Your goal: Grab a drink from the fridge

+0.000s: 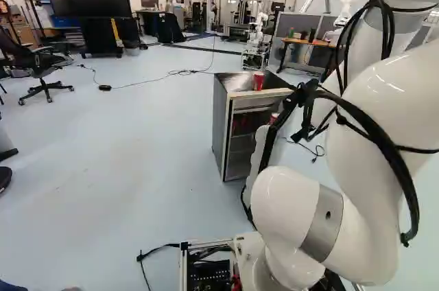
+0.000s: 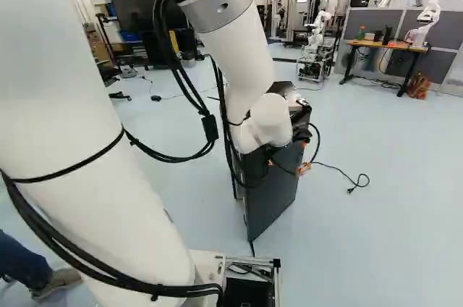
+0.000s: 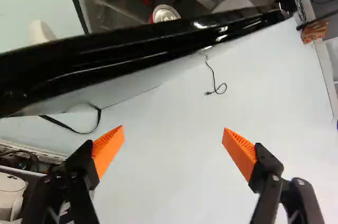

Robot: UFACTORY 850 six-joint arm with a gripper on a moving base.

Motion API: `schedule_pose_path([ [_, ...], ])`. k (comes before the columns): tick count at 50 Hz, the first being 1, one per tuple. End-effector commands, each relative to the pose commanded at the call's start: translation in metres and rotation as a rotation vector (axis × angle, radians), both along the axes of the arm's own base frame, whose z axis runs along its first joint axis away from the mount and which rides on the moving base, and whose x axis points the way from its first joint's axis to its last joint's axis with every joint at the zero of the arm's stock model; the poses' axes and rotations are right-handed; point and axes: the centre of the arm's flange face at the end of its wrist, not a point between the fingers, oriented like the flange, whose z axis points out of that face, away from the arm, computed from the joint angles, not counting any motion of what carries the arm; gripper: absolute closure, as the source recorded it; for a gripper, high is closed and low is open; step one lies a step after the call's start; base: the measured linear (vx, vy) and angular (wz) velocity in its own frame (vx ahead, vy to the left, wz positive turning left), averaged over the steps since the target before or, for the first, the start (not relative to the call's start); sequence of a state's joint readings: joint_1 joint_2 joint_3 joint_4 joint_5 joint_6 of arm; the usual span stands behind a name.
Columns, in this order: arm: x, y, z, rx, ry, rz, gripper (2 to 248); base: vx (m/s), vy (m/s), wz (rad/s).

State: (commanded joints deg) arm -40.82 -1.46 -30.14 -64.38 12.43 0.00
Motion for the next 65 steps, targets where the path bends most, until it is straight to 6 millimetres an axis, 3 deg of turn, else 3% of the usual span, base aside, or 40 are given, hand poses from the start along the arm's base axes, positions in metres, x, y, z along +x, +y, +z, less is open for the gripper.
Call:
schedule_pose_path([
  [36,0.007,0.043,0.0,0.001,0.0,0.102,3,0.0,0.0,0.0],
  [65,0.021,0.052,0.0,0.0,-0.001,0.143,3,0.0,0.0,0.0],
])
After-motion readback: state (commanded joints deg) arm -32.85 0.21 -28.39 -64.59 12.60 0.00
